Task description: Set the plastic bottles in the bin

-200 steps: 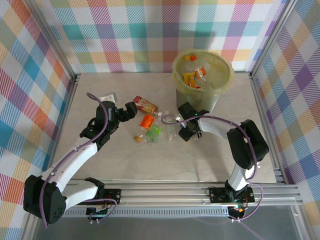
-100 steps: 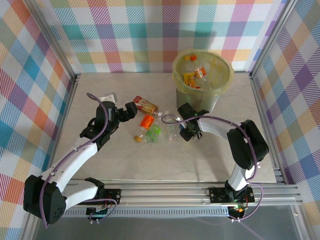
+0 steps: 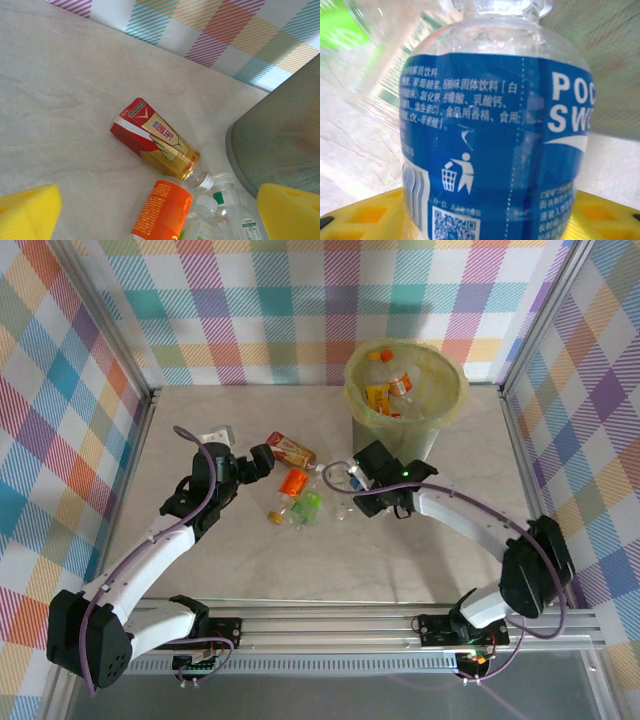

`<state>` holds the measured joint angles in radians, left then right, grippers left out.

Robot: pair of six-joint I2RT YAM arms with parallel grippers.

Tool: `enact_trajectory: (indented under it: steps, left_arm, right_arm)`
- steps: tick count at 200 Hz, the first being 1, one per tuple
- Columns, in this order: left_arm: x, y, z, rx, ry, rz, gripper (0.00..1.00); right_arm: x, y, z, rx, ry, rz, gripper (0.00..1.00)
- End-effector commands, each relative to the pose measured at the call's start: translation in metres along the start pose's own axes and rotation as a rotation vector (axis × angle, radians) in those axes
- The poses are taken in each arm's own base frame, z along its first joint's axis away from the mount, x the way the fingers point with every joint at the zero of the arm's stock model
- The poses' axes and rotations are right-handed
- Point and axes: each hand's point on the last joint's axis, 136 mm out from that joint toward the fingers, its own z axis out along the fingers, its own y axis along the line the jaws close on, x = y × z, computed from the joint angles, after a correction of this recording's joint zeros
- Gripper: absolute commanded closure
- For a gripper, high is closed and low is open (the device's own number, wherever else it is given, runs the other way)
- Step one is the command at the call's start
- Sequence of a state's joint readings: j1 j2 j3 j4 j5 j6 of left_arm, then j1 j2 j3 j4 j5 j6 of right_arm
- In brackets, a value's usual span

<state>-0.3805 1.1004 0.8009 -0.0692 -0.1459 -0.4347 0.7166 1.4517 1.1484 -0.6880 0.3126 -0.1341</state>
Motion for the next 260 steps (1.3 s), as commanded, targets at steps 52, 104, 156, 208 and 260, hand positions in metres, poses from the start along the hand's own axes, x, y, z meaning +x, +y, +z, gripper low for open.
enact_trajectory:
  steps: [52,104,156,208,260]
  left_arm:
    - [-0.012,-0.005,-0.004,0.036,-0.041,-0.020,0.00]
    - [-0.012,-0.008,-0.002,0.048,-0.037,-0.019,0.00]
    - [-0.014,-0.013,0.001,0.068,-0.035,-0.021,0.00]
    - [-0.014,-0.014,0.002,0.070,-0.030,-0.019,0.00]
    - [-0.013,-0.014,0.001,0.070,-0.027,-0.014,0.00]
  right_arm:
    - [-0.121,-0.033,-0.160,-0.004,-0.536,0.134,0.62]
    - [-0.181,-0.106,-0.204,0.226,-0.699,0.172,0.60]
    - [-0.184,-0.195,-0.164,0.229,-0.636,0.445,0.60]
    - [-0.166,-0.227,-0.103,0.104,-0.536,0.752,0.55]
    - [-0.157,-0.214,-0.069,0.000,-0.466,0.861,0.49]
